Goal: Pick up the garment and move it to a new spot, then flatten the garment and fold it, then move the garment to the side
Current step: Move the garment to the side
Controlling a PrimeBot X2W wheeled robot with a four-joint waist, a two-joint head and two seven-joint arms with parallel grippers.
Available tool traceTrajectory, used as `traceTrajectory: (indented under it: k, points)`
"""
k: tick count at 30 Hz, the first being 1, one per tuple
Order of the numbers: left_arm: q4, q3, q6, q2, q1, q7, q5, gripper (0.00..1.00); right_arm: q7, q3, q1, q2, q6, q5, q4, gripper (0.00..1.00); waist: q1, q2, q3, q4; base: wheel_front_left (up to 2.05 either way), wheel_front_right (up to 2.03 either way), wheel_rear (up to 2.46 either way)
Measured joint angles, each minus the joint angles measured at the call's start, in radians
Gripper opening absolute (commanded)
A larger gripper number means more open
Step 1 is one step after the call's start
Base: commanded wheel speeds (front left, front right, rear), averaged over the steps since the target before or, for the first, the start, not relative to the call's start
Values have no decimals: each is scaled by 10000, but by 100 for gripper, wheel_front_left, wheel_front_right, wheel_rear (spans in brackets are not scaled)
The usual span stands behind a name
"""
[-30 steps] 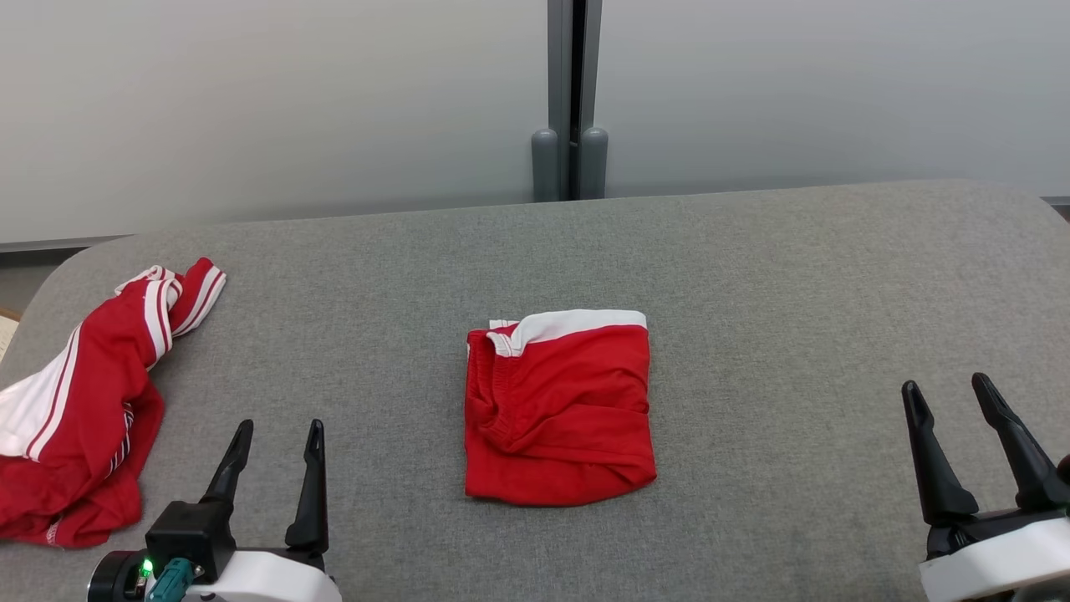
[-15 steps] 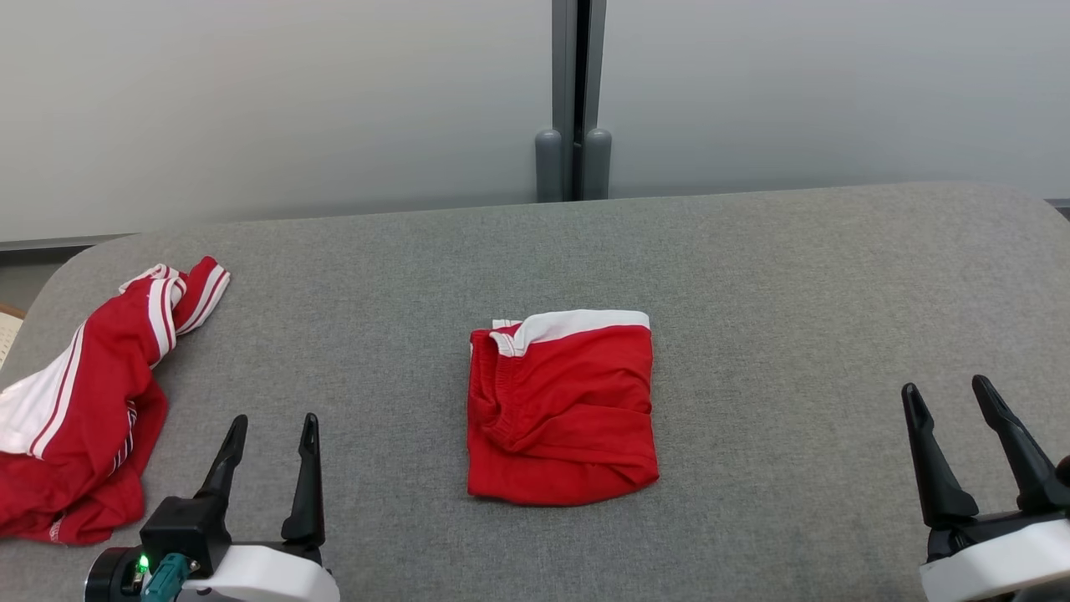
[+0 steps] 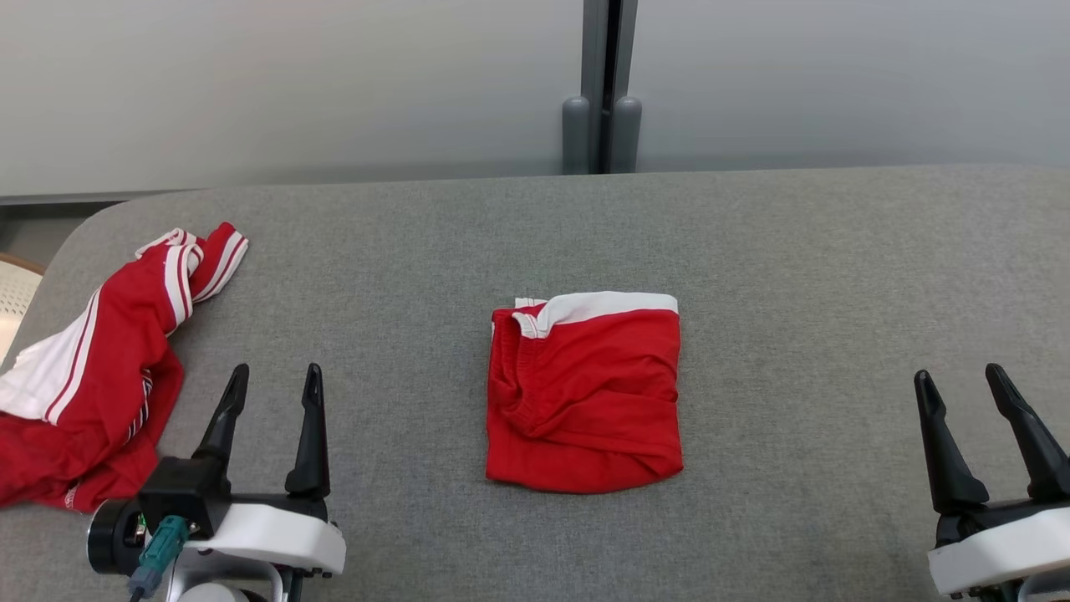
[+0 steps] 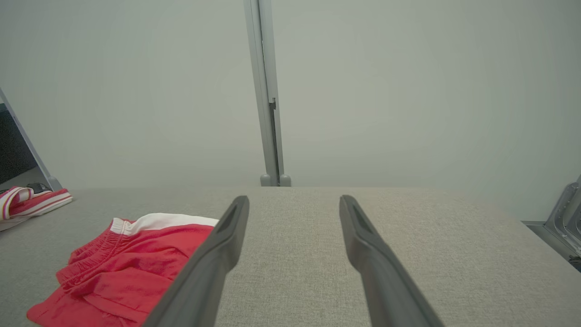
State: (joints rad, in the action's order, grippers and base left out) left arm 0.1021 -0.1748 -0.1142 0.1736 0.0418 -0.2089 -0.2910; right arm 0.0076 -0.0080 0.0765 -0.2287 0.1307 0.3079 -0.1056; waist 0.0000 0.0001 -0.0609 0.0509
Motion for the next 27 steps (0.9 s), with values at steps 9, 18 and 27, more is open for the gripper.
traceTrajectory:
  k: [9, 18, 27]
  points:
    - [-86, -205, 81, -253, 1069, -282, 102, 100, -79, 339, -822, -27, 0, 199, 951, 100, 0, 0, -900, 571, 0, 0, 0]
    - [132, -472, 299, -669, 2171, -493, 201, 100, -407, 1797, -2529, 253, 0, 890, 3425, 100, 0, 0, -2069, 1554, 0, 0, 0]
    - [113, -470, 441, -934, 2562, -525, 395, 100, -481, 2918, -3661, 384, -4, 1636, 5108, 2, 0, 0, -2699, 1984, 0, 0, 0]
